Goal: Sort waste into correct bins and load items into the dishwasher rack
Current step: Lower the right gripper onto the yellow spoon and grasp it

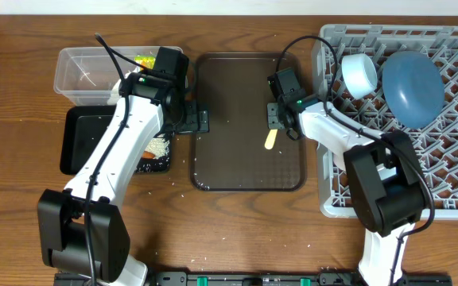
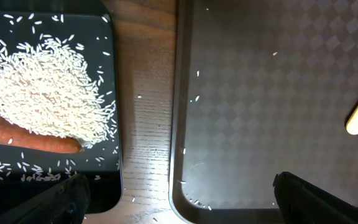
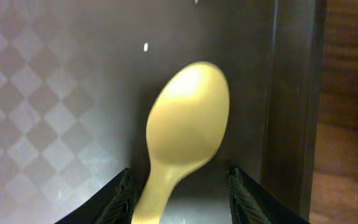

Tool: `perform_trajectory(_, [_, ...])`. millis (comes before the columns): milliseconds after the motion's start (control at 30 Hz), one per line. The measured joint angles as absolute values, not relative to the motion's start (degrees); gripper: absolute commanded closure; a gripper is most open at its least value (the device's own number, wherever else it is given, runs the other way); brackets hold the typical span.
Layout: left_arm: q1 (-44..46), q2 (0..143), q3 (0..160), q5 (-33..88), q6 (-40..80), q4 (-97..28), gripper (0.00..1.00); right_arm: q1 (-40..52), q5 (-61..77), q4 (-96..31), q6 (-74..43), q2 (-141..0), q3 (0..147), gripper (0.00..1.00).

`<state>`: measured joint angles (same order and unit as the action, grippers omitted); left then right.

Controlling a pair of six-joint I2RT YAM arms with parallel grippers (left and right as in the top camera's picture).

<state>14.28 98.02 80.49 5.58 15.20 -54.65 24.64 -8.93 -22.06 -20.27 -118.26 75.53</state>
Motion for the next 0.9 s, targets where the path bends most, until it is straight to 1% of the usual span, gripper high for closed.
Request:
perform_trajectory(200, [14.3,98.0,80.5,5.6,15.2,-54.6,0.03,24.6,-10.5,-16.6,-20.4,-120.2,76.0,0.51])
perform_trajectory(300, [14.3,98.0,80.5,5.6,15.2,-54.6,0.03,24.6,-11.1,-14.7,-20.4,-121.0,76.4,0.53])
perform_trajectory(367, [14.3,98.0,80.5,5.6,15.2,-54.6,0.03,24.6,-11.3,-14.2,-20.4,-121.3,76.6,0.58])
perform_trajectory(467, [14.3,98.0,80.5,5.6,15.2,-54.6,0.03,24.6,-11.4,-14.0,-20.3,-121.5,76.8,0.71])
perform_trajectory(500, [14.3,98.0,80.5,5.6,15.2,-54.7,0.03,24.6,-11.4,-14.0,-20.4,-121.5,76.8,0.74])
perform_trajectory(567, [14.3,98.0,80.5,5.6,15.2,-54.6,0.03,24.6,-11.2,-14.0,-20.5,-121.5,76.9,0.76])
perform_trajectory(767, [14.3,98.0,80.5,5.6,15.2,-54.6,0.03,24.6,-11.1,-14.1,-20.3,-121.5,76.9,0.78])
perform_trajectory(900, [14.3,98.0,80.5,5.6,15.2,-54.6,0.03,24.6,-10.5,-14.4,-19.5,-121.5,77.0,0.76])
